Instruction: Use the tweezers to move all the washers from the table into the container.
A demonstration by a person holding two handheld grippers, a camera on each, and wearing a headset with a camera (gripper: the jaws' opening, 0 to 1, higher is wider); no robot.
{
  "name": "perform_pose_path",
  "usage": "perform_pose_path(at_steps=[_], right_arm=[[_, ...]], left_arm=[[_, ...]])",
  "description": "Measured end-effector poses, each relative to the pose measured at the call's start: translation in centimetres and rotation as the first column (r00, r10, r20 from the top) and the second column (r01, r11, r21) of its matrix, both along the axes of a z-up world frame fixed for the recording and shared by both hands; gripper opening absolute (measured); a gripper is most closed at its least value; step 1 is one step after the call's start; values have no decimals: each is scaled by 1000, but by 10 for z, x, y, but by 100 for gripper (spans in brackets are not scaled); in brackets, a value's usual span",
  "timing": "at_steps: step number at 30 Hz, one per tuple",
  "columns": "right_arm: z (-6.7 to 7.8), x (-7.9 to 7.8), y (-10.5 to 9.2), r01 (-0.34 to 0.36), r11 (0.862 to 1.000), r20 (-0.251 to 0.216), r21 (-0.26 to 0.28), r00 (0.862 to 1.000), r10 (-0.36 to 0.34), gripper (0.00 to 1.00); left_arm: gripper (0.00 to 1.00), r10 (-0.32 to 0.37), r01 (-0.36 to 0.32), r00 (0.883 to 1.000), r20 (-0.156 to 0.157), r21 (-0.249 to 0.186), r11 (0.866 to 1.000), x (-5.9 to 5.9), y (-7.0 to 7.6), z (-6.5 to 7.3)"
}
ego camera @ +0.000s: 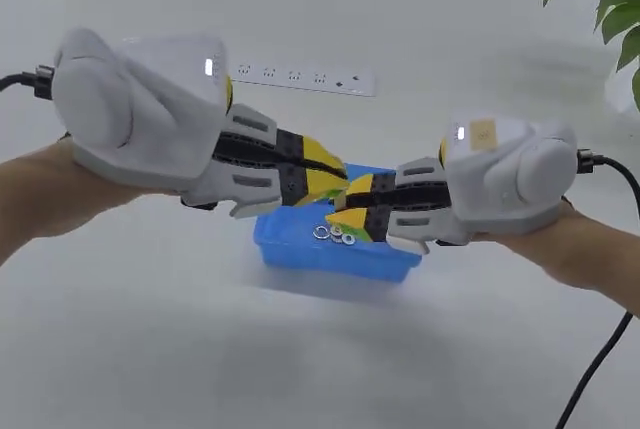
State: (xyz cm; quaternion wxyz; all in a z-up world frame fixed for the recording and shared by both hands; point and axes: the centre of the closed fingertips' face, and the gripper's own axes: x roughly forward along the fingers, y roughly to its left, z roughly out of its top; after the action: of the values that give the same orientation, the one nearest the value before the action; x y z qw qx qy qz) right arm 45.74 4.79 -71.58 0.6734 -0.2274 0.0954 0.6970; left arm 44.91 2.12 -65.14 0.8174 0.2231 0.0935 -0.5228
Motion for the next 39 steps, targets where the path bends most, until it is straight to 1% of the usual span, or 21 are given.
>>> perform_pose_path(at_steps=[1,2,3,7,9,10,12,14,16,17,20,22,25,27,28,30,31,32,35,39], right_arm=[[2,-1,1,-4,1000,-3,2,1000,4,11],[5,-3,3,-9,1000,2,10,1000,9,11],[6,-4,4,-12,1000,6,12,1000,11,11],[8,-11,7,-39,999,4,5,999,39,12],[7,-16,8,-56,998,3,-3,998,56,12],[6,-16,8,-59,998,12,-10,998,59,12],[5,-17,7,-61,998,16,-21,998,61,12],[7,-18,5,-61,998,21,-17,998,62,10],[10,-20,4,-65,998,24,-16,998,66,8],[12,-21,2,-66,998,33,-16,997,66,8],[15,-23,-2,-61,998,38,-18,997,61,8],[18,-25,-6,-60,998,37,-19,997,61,8],[24,-32,-10,-67,998,32,-18,997,68,7],[27,-38,-13,-74,997,33,-20,997,75,7],[28,-39,-15,-75,997,34,-23,997,76,7],[29,-44,-18,-82,996,29,-31,996,83,7],[30,-49,-20,-88,995,24,-37,996,89,7],[30,-52,-21,-93,995,21,-41,995,94,7],[29,-64,-26,-112,991,24,-75,993,114,7],[29,-71,-32,-111,990,17,-92,993,113,7]], left_arm=[[5,1,-1,1000,1,-3,1000,0,1,2],[5,-2,2,1000,2,-9,1000,-3,2,4],[5,-5,5,1000,11,-4,1000,-5,2,6],[4,-15,15,1000,20,2,1000,-12,5,9],[4,-18,18,999,27,-7,1000,-18,6,14],[4,-17,18,999,27,-21,1000,-20,7,17],[4,-15,16,999,32,-31,999,-22,8,21],[4,-15,16,999,35,-30,999,-25,9,23],[4,-10,12,999,36,-39,999,-27,8,26],[5,-6,8,999,36,-44,999,-28,9,28],[5,-1,3,999,33,-53,999,-31,11,30],[5,-5,7,999,33,-55,998,-36,8,32],[5,-13,15,1000,24,-84,996,-43,8,38],[5,-22,23,1000,19,-94,995,-48,9,40],[5,-24,25,1000,16,-93,995,-50,10,40],[5,-38,38,999,-4,-93,995,-56,11,38],[5,-45,44,999,-9,-92,995,-59,11,38],[5,-60,58,998,-13,-87,995,-64,10,37],[5,-77,76,997,-21,-81,994,-73,9,34],[5,-83,81,996,-29,-70,994,-81,11,27]])
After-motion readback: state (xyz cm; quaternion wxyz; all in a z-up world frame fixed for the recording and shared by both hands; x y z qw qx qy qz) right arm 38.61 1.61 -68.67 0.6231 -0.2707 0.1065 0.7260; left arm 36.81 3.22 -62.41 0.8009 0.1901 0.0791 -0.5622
